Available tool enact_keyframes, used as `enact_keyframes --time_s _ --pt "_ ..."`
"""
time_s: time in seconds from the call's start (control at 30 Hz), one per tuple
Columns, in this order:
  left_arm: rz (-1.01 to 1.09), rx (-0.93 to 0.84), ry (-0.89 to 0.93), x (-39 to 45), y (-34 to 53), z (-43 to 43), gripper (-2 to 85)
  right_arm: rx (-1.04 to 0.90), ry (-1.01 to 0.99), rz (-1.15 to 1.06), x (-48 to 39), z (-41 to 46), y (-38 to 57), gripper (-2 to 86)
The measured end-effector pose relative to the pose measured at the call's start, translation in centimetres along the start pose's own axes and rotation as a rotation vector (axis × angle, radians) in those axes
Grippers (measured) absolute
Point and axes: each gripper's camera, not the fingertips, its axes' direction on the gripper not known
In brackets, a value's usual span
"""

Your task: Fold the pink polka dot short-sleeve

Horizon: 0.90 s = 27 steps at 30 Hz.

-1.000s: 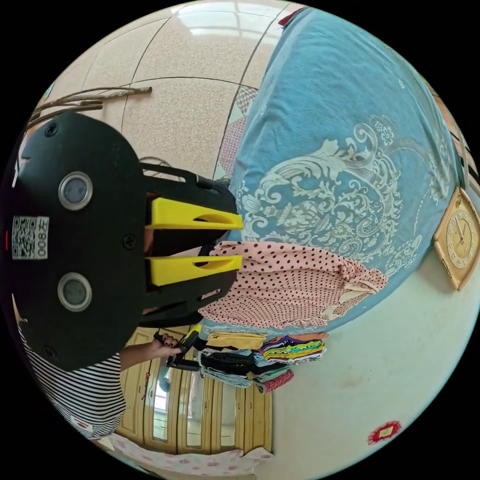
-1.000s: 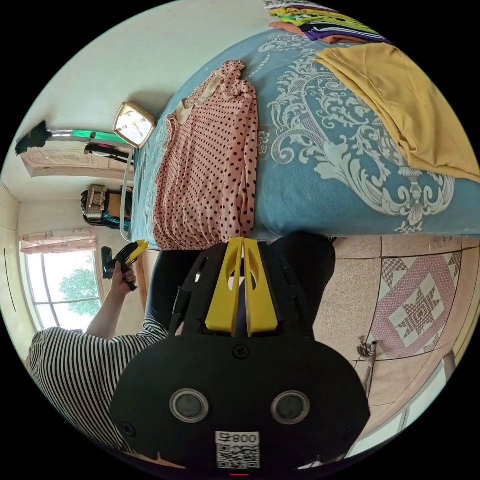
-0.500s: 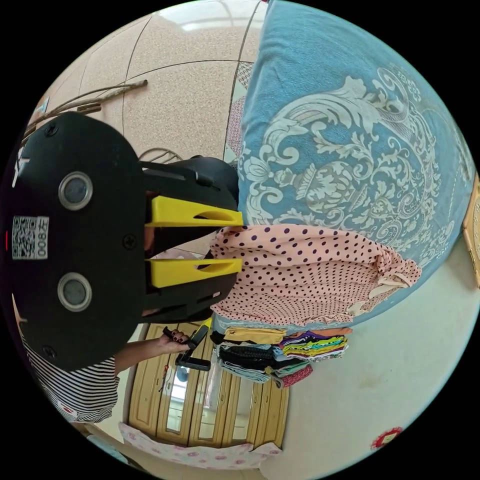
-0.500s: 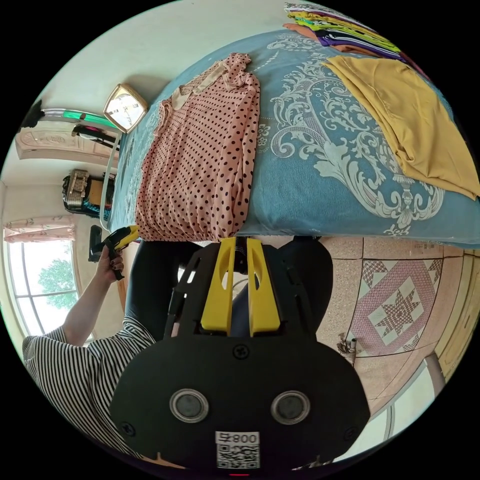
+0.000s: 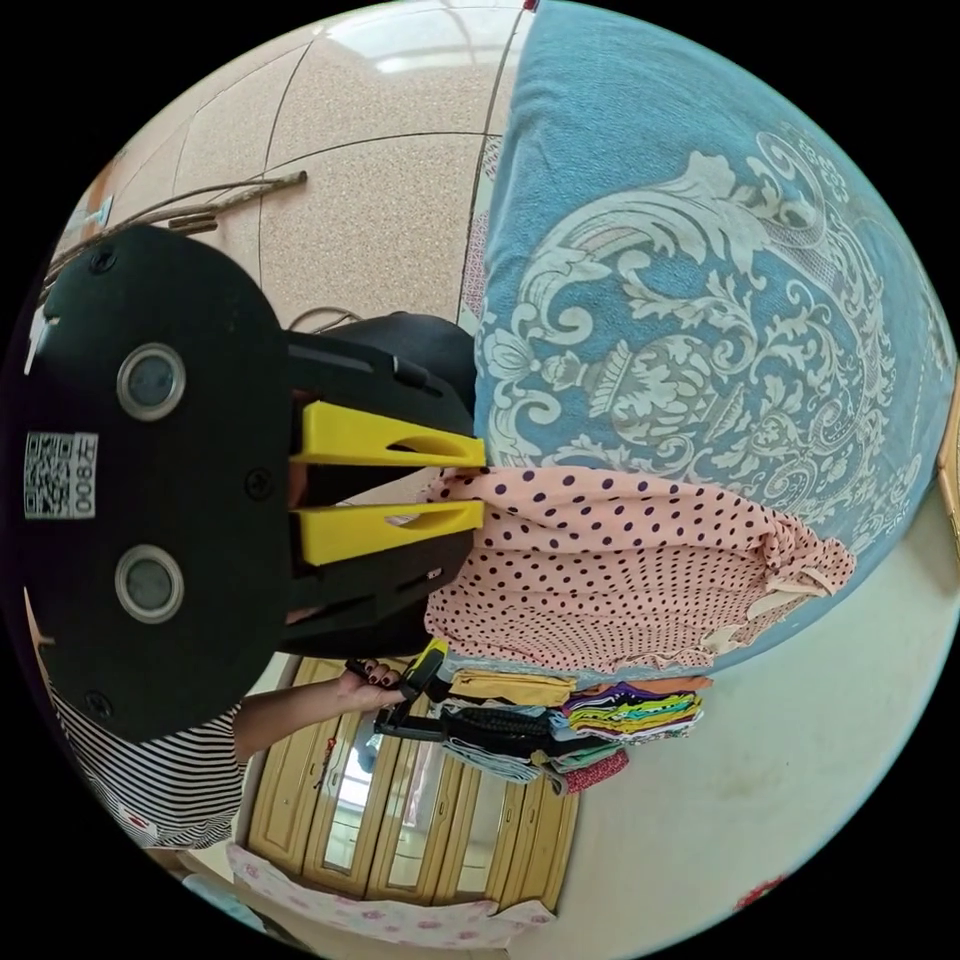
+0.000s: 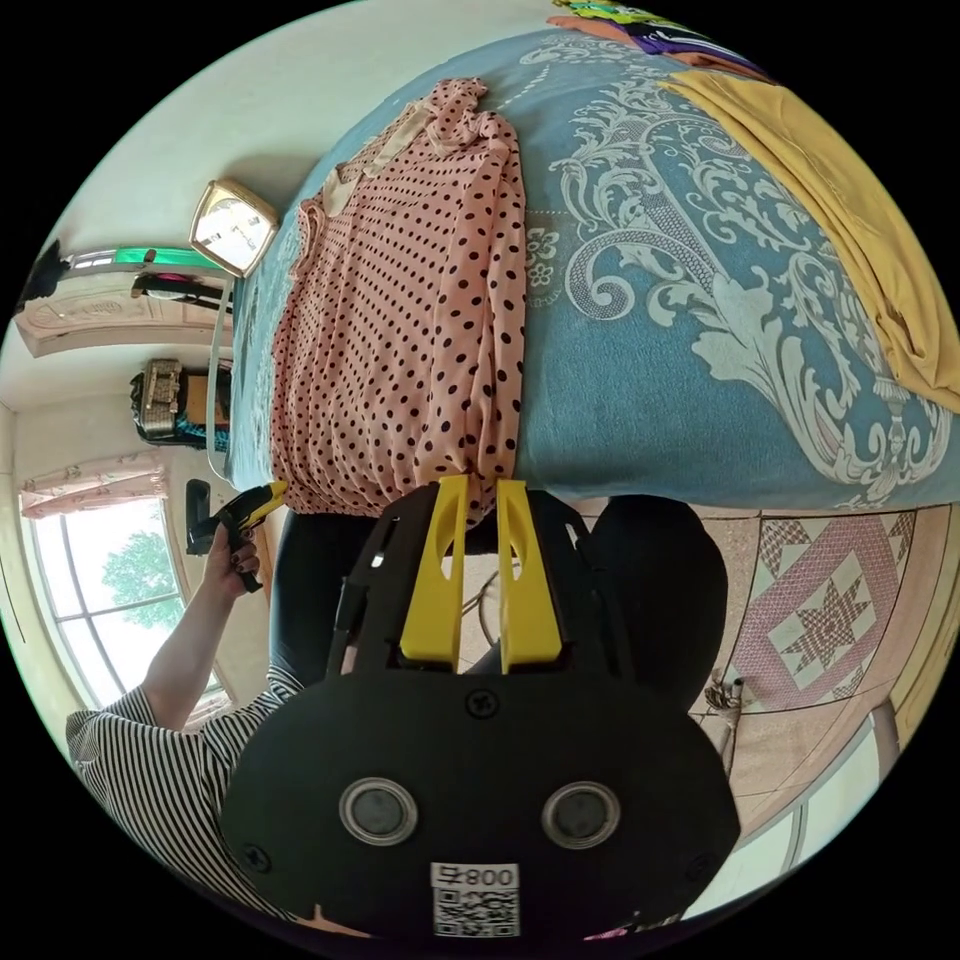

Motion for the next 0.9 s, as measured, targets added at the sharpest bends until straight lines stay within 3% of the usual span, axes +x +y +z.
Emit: enact_keyframes --time_s 0.47,0.9 --pt "-0.006 0.046 0.132 0.4 5.0 -4.0 1.5 0.016 -0.153 -0.032 3.7 -1.4 3.7 0.3" --pt "0.113 0.192 0.328 3.0 9.8 -12.2 1.1 0.221 -0.306 -0.171 4.5 -9.8 9.9 0.1"
